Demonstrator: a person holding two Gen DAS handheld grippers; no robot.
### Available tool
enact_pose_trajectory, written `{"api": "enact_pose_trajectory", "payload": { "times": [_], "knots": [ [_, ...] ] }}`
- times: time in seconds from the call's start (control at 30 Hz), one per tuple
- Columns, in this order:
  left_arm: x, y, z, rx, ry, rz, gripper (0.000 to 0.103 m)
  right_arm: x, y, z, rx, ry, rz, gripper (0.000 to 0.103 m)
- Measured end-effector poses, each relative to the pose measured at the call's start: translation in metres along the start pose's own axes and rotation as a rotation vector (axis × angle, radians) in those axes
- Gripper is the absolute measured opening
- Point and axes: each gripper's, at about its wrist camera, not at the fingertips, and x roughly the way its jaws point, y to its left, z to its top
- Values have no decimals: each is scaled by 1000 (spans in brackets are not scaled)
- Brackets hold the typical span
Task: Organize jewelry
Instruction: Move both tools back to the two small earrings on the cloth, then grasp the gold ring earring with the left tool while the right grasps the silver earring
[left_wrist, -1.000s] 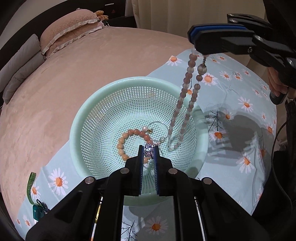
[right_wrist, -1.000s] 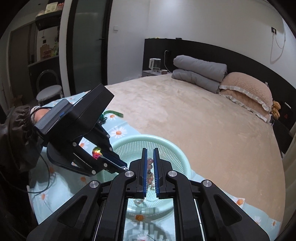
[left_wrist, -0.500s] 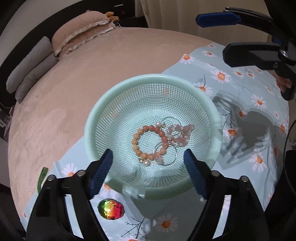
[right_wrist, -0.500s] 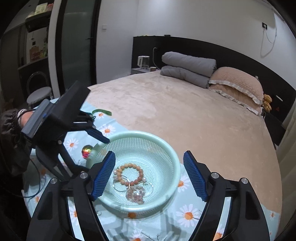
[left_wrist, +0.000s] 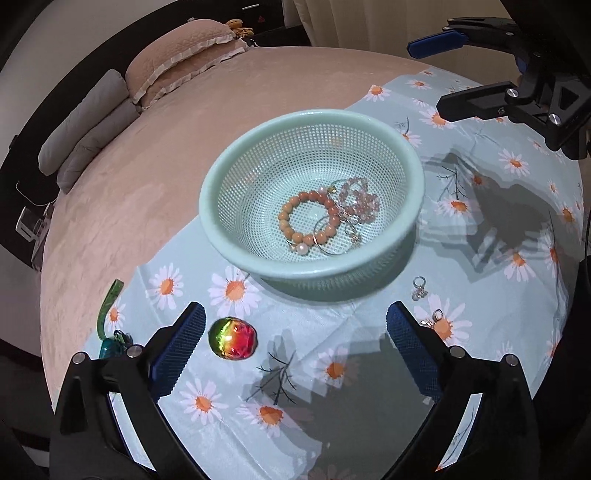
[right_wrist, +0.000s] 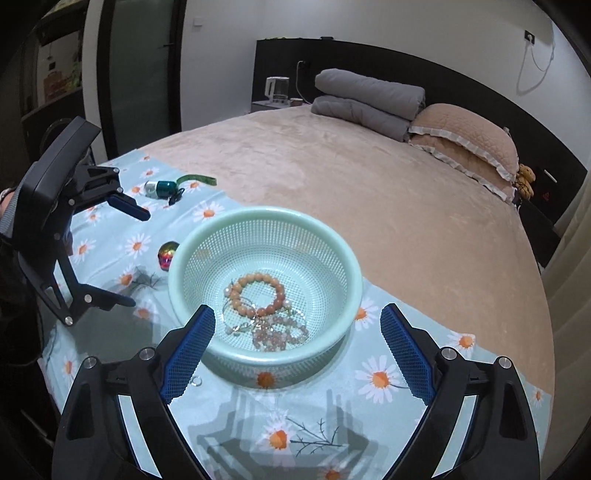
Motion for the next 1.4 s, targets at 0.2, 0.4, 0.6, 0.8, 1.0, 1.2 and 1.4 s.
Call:
{"api": "enact_pose_trajectory", "payload": {
  "times": [0.2,0.4,0.6,0.8,1.0,1.2,1.4],
  "knots": [
    [5,-29,-20,33,8,-30,96,-2,19,-15,-27,61,60,87],
    [22,-57,-29,61,30,-91,96,-3,28,-33,-21,123,61,87],
    [32,-77,-32,88,2,-127,96,8,25,-58,38,149,120,87],
    [47,-72,-33,1,-3,-212,95,34,19,-69,122,138,216,86],
    [55,-78,-32,6,-16,-229,86,65,41,-72,62,187,279,72],
    [59,-81,-32,0,-9,-262,74,90,61,-73,20,227,333,61],
    [60,-84,-34,7,-4,-287,65,111,81,-71,-38,241,329,49]
  ]
}}
